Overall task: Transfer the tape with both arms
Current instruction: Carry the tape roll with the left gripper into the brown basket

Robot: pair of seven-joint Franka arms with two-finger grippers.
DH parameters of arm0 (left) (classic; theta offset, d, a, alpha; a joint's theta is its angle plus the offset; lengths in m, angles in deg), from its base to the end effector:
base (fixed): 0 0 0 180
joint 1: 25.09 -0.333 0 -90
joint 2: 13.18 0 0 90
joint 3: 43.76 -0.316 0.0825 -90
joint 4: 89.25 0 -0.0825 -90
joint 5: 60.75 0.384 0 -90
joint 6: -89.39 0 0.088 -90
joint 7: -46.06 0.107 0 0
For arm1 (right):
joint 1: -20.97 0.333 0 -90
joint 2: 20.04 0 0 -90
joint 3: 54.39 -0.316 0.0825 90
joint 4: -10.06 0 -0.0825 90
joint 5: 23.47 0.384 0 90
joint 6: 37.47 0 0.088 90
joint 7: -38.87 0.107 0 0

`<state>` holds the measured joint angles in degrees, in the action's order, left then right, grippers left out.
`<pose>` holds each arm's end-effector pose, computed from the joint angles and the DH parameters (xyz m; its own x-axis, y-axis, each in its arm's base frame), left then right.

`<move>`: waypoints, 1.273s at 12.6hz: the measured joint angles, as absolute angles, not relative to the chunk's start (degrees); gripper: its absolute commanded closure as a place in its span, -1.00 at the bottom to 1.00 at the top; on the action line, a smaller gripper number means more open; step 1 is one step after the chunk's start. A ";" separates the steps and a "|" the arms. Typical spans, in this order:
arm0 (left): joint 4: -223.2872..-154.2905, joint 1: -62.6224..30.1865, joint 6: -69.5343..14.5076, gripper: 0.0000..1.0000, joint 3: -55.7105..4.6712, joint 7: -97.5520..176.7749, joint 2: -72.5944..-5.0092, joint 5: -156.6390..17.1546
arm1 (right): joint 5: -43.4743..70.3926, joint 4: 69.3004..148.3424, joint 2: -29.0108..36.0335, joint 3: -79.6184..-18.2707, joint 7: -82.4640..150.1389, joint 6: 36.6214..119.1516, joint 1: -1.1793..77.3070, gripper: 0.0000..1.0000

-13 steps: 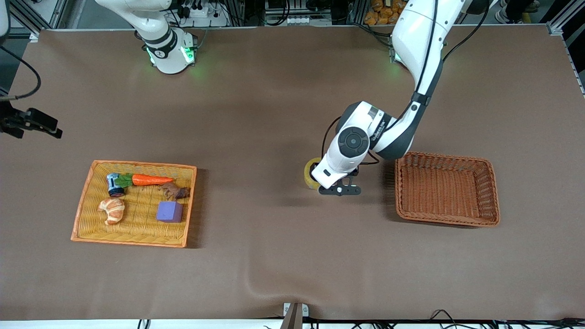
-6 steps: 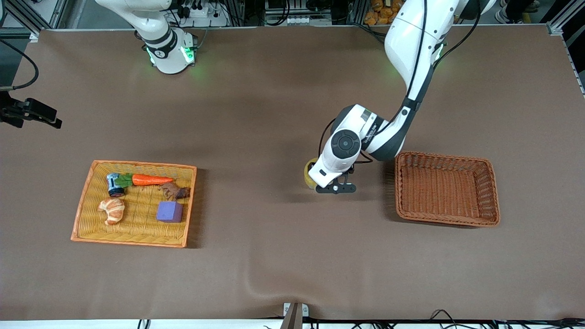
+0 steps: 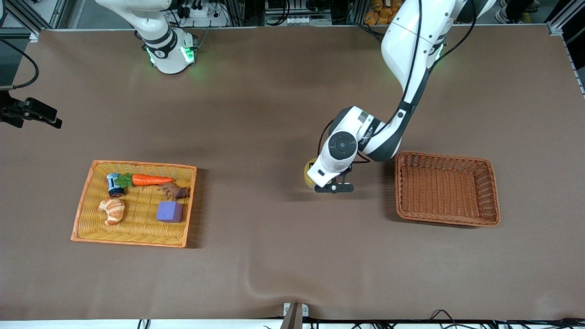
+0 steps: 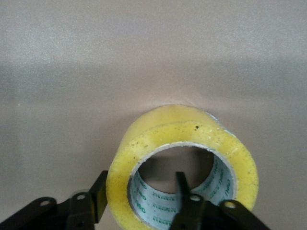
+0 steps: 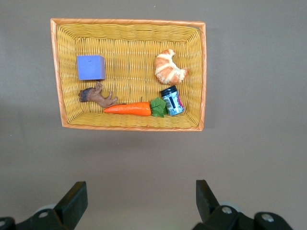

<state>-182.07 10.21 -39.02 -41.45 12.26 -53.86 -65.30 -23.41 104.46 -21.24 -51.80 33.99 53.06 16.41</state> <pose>0.5409 -0.4157 0.2004 0.9925 -0.0069 -0.1222 -0.0046 -0.9998 0.0190 0.5425 -0.0682 0.6006 0.9982 -0.0394 -0.0463 -0.0397 -0.9992 -0.0059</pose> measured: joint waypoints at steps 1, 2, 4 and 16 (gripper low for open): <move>-182.04 10.20 -39.04 1.00 -41.57 12.26 -53.86 -64.88 | -23.41 104.35 -21.24 -51.64 34.01 53.06 16.40 -1.00; -181.86 10.14 -39.15 1.00 -41.77 12.26 -53.79 -64.70 | -23.41 104.10 -21.26 -51.52 34.01 53.03 16.40 -1.00; -180.76 8.80 -39.30 1.00 -42.19 12.13 -52.30 -64.66 | -23.41 103.44 -21.30 -51.40 34.03 52.83 16.38 -1.00; -186.89 -21.65 -24.64 1.00 -42.72 45.55 -38.20 -64.13 | -23.41 103.22 -21.35 -51.41 34.09 52.64 16.37 -1.00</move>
